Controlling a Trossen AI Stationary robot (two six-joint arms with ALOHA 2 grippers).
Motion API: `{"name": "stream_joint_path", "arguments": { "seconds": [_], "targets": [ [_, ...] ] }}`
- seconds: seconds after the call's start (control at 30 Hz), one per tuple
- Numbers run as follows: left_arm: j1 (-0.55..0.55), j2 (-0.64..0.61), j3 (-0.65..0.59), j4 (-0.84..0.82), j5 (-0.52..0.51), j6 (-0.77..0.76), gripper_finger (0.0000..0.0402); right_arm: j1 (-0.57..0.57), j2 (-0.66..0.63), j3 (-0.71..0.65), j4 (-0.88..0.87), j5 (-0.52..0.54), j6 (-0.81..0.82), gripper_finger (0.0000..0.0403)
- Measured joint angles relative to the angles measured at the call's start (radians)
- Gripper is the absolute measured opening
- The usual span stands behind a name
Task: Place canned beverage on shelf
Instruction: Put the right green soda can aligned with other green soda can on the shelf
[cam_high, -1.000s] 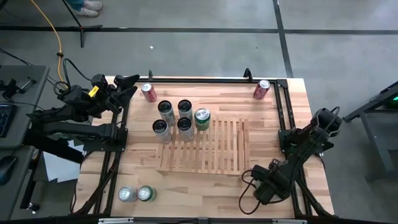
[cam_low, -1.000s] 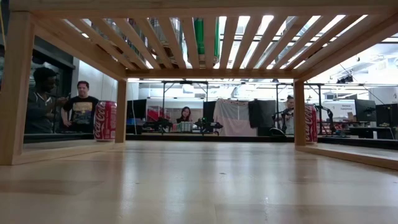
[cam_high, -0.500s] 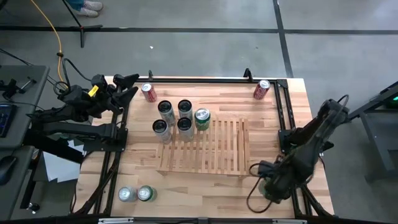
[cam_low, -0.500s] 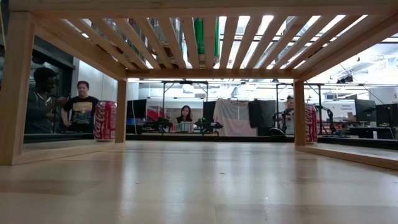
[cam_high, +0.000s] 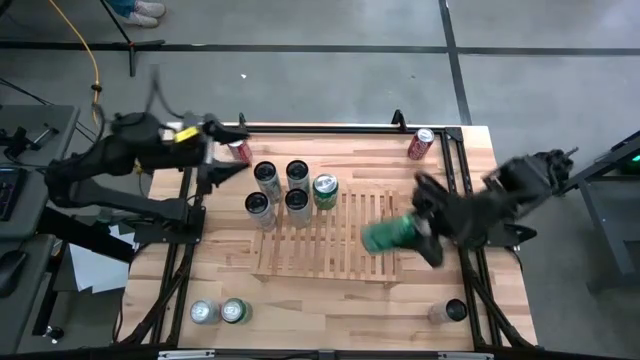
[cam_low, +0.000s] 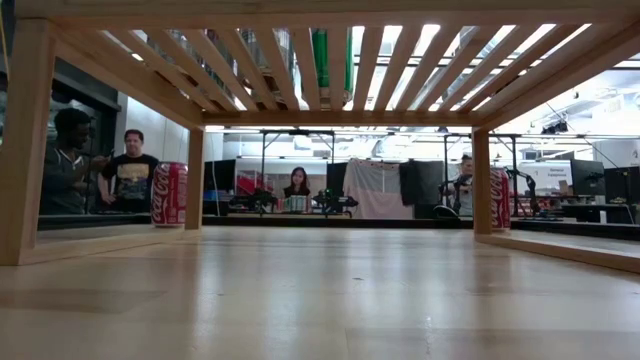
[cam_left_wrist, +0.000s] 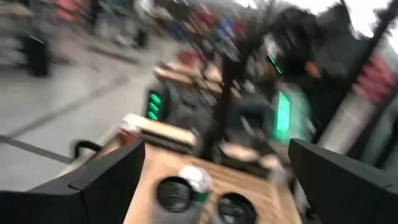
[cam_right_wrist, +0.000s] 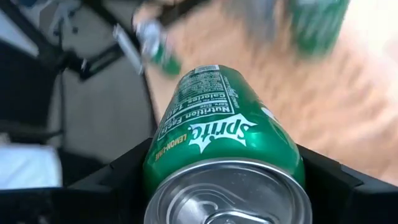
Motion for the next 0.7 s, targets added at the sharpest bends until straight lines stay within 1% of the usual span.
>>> {"name": "stream_joint_path", "arguments": {
  "seconds": [0.1,0.17,0.23,0.33,0.4,0.5,0.7],
  "targets": [
    [0.0,0.138,0.133,-0.082,0.115,0.024,0.0388,-0.103,0.068,0.134,0.001,0.014,-0.201,0.0285],
    [0.0,0.23,0.218,-0.127,0.178,0.05,0.0388,-0.161,0.117,0.208,-0.001,0.002,-0.317,0.0285],
    [0.0,0.313,0.301,-0.137,0.234,0.086,0.0388,-0.21,0.163,0.263,-0.01,-0.034,-0.413,0.0285],
    [0.0,0.415,0.411,-0.158,0.308,0.14,0.0388,-0.267,0.22,0.32,-0.036,-0.061,-0.518,0.0285],
    [0.0,0.472,0.467,-0.18,0.322,0.159,0.0388,-0.294,0.246,0.34,-0.03,-0.06,-0.576,0.0285],
    [0.0,0.54,0.529,-0.213,0.343,0.177,0.0388,-0.323,0.252,0.319,0.03,-0.064,-0.646,0.0285],
    [-0.007,0.628,0.577,-0.222,0.344,0.203,0.0388,-0.353,0.251,0.306,0.135,-0.07,-0.717,0.0285]
  ]
}}
